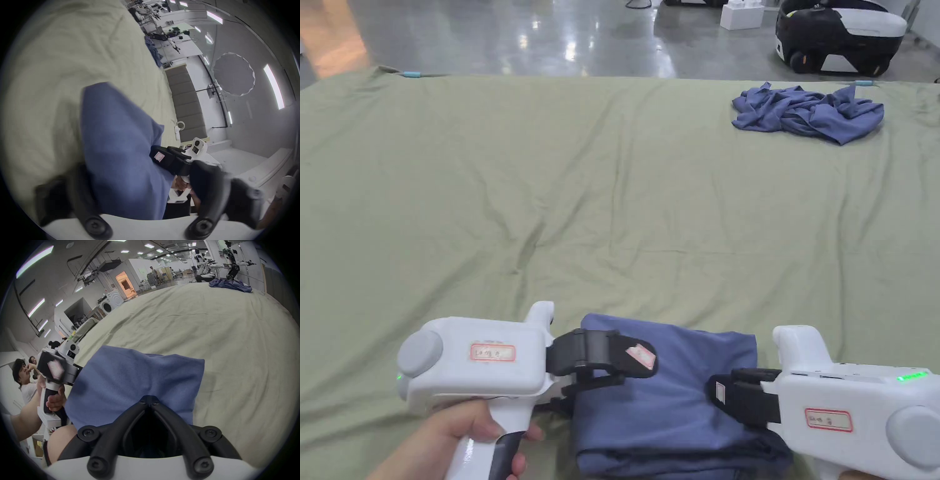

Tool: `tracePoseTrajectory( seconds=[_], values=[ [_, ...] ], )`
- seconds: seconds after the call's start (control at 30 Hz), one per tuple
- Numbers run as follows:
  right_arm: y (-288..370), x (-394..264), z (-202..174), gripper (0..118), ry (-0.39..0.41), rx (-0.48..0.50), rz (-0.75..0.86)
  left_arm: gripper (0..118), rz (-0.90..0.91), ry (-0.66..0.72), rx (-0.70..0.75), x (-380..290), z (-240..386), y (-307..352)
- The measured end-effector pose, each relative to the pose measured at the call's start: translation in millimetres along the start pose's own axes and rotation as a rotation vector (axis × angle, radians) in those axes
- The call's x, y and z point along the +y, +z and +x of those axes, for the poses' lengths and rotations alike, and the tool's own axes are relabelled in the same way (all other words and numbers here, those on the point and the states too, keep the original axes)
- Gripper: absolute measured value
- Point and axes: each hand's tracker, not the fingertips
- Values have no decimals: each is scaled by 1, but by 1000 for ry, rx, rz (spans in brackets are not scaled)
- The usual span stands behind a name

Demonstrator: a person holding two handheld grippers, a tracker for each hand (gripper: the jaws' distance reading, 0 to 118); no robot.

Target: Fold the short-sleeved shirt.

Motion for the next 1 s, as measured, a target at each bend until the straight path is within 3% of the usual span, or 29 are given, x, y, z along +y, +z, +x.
tracePoseTrajectory(
  seconds=[0.03, 0.07, 0.1, 0.13, 0.17, 0.27, 0.37, 0.67, 0.73, 0.8, 0.93, 1.0],
  values=[
    [6, -1, 1, 2, -5, 6, 12, 73, 23, -43, 61, 3, 7, 0],
    [14, -4, 0, 2, -1, 16, 45, 19, 47, -133, 195, 5, 13, 3],
    [22, -5, -1, 2, 2, 32, 74, 19, 57, -178, 252, 7, 13, 8],
    [30, -5, -3, 2, -6, 60, 94, 19, 24, -83, 123, 4, 16, 14],
    [41, -4, -6, 2, -11, 73, 115, 19, 12, -31, 85, 5, 15, 24],
    [64, -2, -19, 2, 29, 54, 153, 19, 34, -178, 250, 12, 22, 73],
    [81, 0, -33, 2, 66, 81, 173, 19, 45, -187, 344, 20, 28, 145],
    [79, 0, -76, 2, 123, 166, 177, 19, 85, -142, 995, 82, 8, 368],
    [68, -3, -78, 2, 135, 158, 144, 19, 115, -87, 1066, 94, -2, 397],
    [61, -5, -80, 2, 145, 95, 98, 19, 71, -121, 1232, 106, -12, 414],
    [59, -2, -78, 2, 135, 107, 111, 19, -100, -135, 1599, 118, -39, 426],
    [60, 1, -79, 2, 133, 102, 116, 19, -64, -101, 1641, 119, -50, 432]
  ],
)
